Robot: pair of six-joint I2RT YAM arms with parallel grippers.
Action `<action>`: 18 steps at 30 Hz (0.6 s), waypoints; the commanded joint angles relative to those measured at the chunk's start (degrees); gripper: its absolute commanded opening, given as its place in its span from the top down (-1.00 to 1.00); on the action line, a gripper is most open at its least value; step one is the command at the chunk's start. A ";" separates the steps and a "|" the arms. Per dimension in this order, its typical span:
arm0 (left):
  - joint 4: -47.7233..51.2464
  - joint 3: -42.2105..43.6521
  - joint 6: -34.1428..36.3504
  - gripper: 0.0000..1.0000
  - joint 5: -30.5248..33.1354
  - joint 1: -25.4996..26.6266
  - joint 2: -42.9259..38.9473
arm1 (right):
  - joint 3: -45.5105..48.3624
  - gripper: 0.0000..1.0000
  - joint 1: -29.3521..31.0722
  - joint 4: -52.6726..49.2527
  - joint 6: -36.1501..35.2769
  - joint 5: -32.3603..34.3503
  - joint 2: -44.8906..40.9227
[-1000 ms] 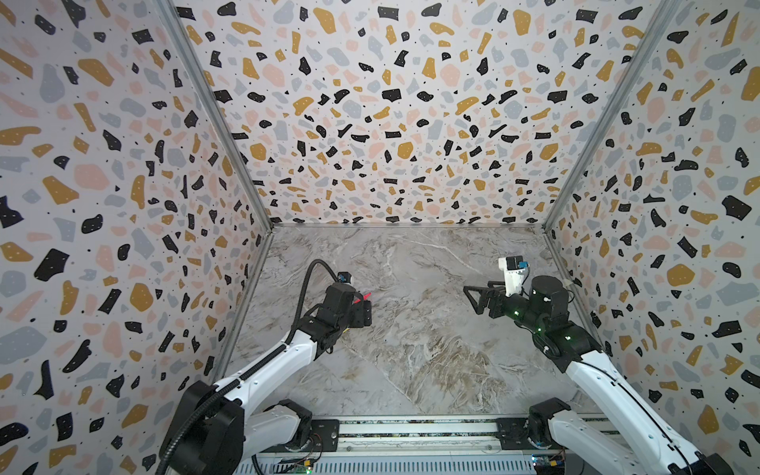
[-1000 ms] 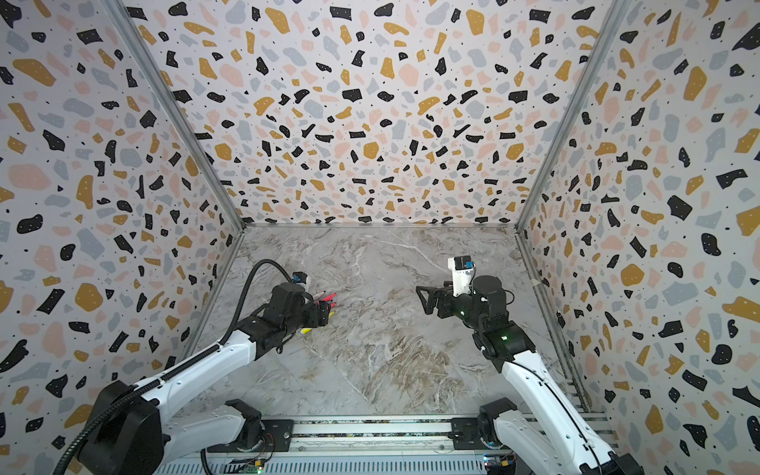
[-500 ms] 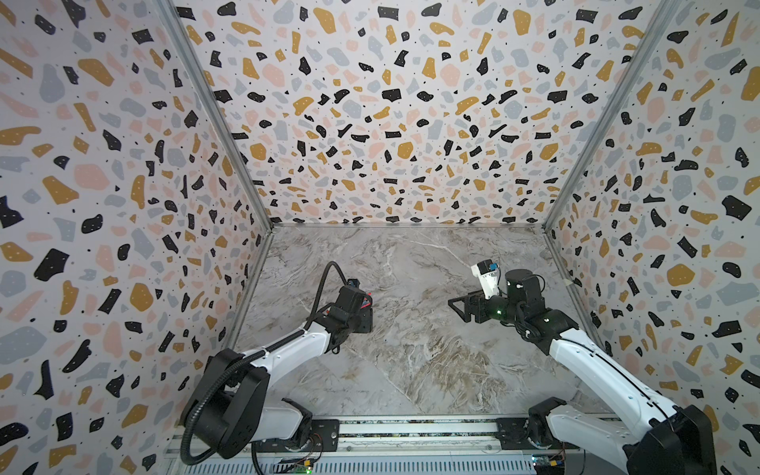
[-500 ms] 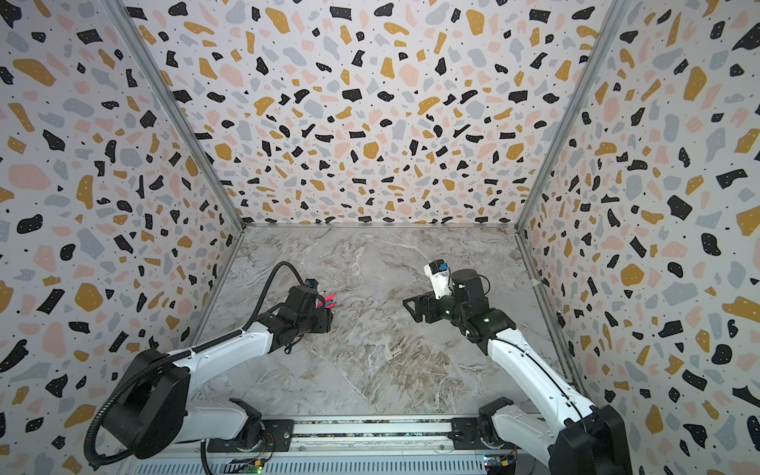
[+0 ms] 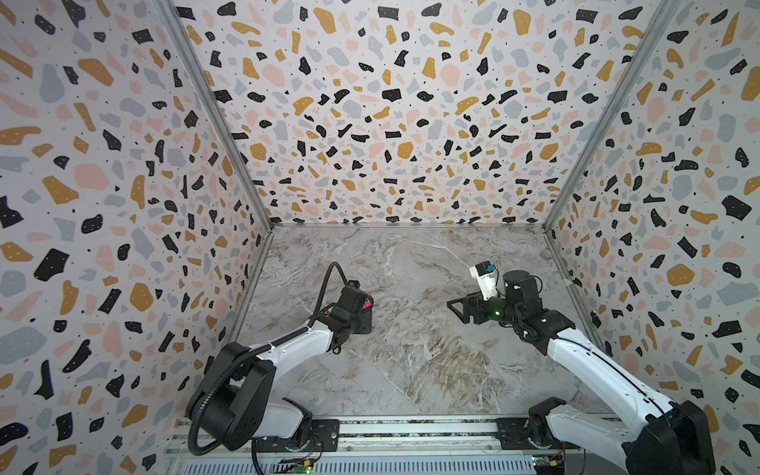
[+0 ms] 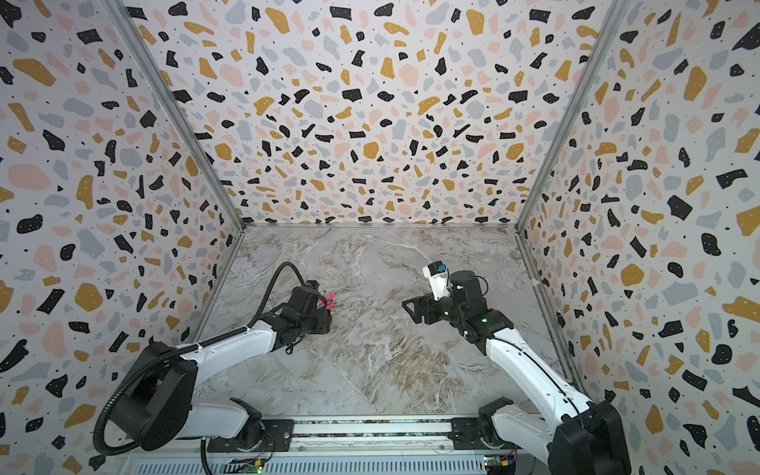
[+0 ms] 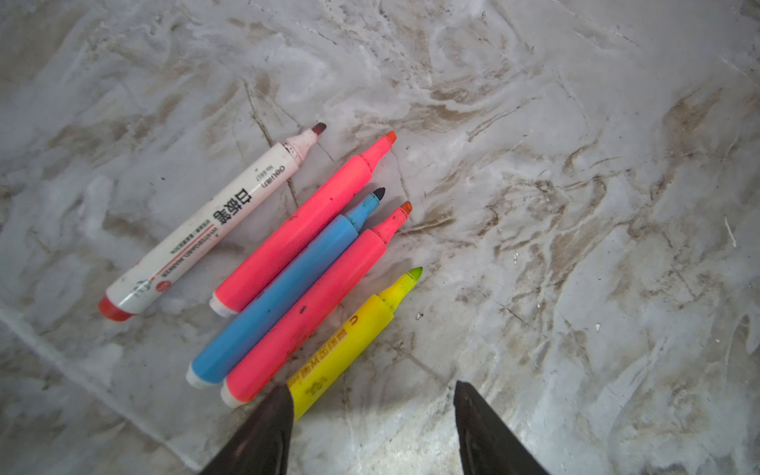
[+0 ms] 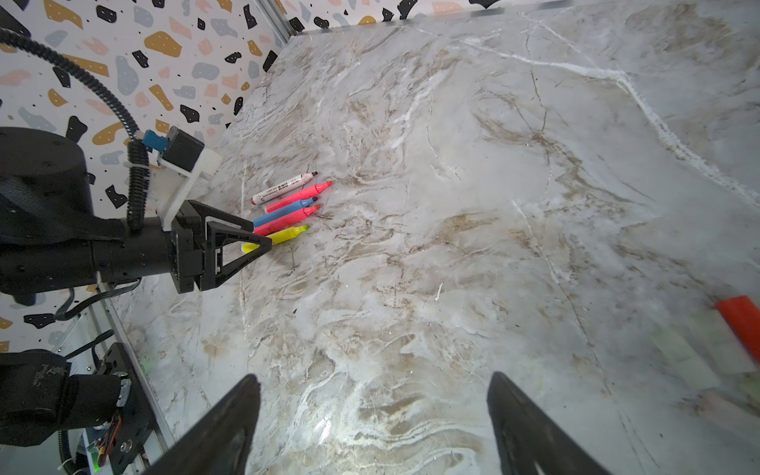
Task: Insert the pens into the pen caps
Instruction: 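Raise the left gripper over the markers while the right arm lifts and swings inward, then lower the left gripper onto the yellow highlighter and close on it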
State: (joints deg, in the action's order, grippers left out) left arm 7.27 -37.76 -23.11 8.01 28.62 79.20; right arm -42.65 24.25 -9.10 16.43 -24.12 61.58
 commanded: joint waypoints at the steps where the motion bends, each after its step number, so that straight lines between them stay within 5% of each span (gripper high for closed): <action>1: -1.25 0.40 0.96 -0.26 1.32 0.15 -0.19 | 0.17 -0.73 0.27 0.83 0.00 0.82 -0.90; 18: -0.93 1.07 0.70 -0.24 2.62 0.13 -1.16 | 0.03 -0.72 0.27 -0.19 0.36 1.23 -1.84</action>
State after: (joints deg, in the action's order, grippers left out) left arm 7.29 -37.71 -23.11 9.56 28.62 78.81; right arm -42.50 24.25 -9.02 16.58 -23.29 60.47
